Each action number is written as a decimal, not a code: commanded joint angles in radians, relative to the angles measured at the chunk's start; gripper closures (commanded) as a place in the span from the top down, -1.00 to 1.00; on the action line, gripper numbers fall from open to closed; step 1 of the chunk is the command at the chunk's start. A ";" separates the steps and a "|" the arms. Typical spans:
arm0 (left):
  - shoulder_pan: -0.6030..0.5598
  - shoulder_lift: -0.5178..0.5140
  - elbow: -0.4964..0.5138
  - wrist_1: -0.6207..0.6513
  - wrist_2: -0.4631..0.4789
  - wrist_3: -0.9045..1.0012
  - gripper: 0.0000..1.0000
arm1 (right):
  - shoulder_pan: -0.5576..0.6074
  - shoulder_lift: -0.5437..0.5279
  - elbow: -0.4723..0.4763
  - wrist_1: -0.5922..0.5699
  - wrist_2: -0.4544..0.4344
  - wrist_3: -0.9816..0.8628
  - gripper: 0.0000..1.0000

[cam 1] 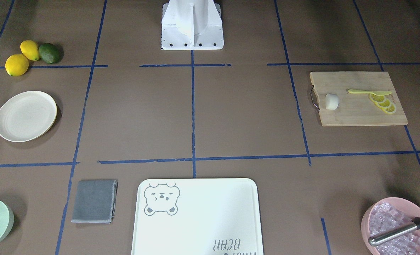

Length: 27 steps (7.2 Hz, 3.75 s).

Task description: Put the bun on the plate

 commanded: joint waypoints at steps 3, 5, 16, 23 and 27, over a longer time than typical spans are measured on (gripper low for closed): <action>0.000 -0.002 -0.004 0.001 0.000 -0.001 1.00 | 0.000 0.005 0.011 0.000 0.001 0.010 1.00; 0.000 0.001 -0.006 -0.001 0.000 -0.001 1.00 | -0.052 0.062 0.008 -0.003 0.021 0.155 1.00; -0.002 0.003 -0.012 -0.001 0.000 -0.001 1.00 | -0.537 -0.071 -0.113 0.733 -0.154 0.850 0.97; -0.002 0.001 -0.010 -0.001 0.001 0.000 1.00 | -0.566 -0.073 -0.119 0.730 -0.105 0.848 -0.55; -0.002 0.001 -0.012 -0.001 0.001 -0.001 1.00 | -0.549 -0.117 0.006 0.733 -0.045 0.851 -1.00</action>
